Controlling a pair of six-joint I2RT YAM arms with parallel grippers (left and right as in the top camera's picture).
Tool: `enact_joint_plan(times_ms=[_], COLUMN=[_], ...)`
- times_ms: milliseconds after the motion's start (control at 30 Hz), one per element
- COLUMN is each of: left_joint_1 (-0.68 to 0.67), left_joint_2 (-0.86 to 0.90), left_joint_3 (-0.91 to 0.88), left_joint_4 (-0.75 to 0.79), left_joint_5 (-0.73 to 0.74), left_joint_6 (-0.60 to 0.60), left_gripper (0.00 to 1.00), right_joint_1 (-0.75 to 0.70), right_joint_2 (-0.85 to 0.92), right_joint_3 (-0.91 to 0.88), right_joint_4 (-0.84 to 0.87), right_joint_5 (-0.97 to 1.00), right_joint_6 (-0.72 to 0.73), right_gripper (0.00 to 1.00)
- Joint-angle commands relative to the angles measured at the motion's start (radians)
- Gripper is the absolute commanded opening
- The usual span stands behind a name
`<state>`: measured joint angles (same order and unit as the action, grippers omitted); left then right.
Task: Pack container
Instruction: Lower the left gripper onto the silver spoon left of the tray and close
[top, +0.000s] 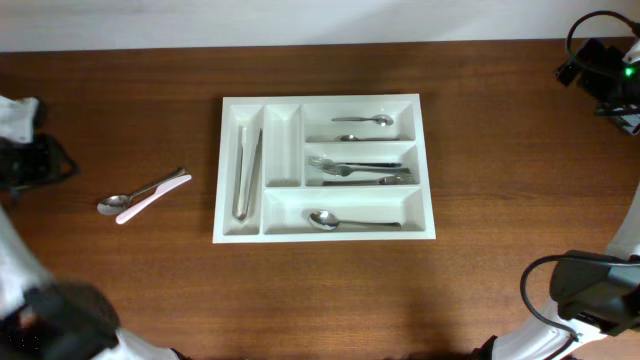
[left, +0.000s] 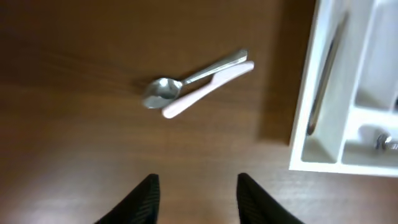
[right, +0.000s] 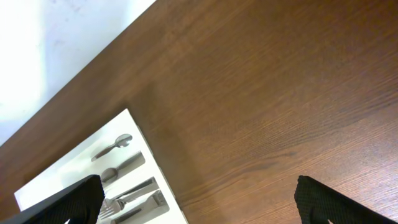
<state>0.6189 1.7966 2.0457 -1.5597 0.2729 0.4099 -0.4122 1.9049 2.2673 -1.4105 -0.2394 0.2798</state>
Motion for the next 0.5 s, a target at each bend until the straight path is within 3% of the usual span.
enact_joint_plan(times_ms=[0,100,233,367,467], left_joint_1=[0.056,0.114,0.192,0.246,0.264], left_joint_2=[-0.043,-0.055,-0.054,-0.049,-0.024], left_joint_3=[-0.047,-0.159,-0.383,-0.582,-0.677], left_joint_4=[-0.006,0.039,0.173,0.360,0.451], left_joint_5=[-0.026,-0.004,0.154,0.341,0.417], left_joint_6=[-0.090,-0.111,-0.100,-0.081,-0.084], left_gripper=[0.47,0.55,0.63,0.86,0.87], right_joint_1=[-0.007,-0.007,-0.007,-0.007,-0.007], right_joint_2=[0.002,0.002,0.002,0.002,0.002], right_joint_3=[-0.001,-0.001,-0.001,-0.001,-0.001], right_joint_4=[0.000,0.000,0.000,0.000,0.000], right_joint_5=[0.013,0.013,0.013,0.013,0.013], right_joint_6=[-0.002,-0.002,-0.002,-0.002,-0.002], right_gripper=[0.99,0.99,0.99,0.99,0.99])
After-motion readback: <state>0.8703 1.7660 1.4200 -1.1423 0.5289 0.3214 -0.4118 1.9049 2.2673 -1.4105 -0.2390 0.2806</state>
